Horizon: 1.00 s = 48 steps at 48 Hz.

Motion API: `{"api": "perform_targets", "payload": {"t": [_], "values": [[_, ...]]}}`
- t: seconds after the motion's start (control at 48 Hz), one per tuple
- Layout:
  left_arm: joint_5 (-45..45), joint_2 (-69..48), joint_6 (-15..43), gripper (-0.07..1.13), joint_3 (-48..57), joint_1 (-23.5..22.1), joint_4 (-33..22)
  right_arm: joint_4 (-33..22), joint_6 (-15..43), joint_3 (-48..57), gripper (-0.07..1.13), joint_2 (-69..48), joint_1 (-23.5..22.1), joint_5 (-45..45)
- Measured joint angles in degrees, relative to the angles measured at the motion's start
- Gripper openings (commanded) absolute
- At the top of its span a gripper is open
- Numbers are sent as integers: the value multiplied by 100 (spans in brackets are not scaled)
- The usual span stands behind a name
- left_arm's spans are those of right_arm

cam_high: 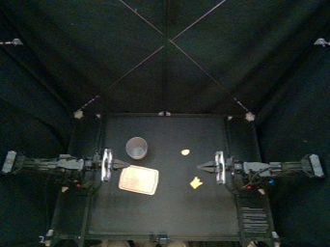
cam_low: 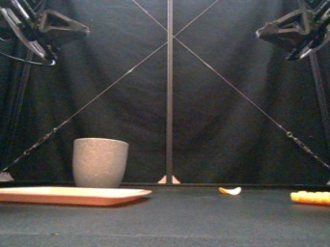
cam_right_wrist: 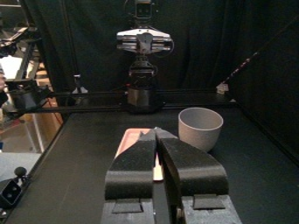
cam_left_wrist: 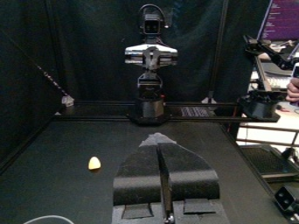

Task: Pick the chip then place it in the grey bowl
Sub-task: Pick the chip

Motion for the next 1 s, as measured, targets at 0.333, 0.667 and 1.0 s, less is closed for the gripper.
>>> {"api": "perform_targets", "payload": {"t": [0.333,0.667,1.0], "values": [[26,18,26,1,70,26,0,1081,360,26,12,1169,-1415,9],[18,18,18,1,202,211,9,2030,1099,-167,49,3023,-2355,571],[18,18,18,1,404,220,0,1995,1652,-1125,94,4579,-2628,1477]]}}
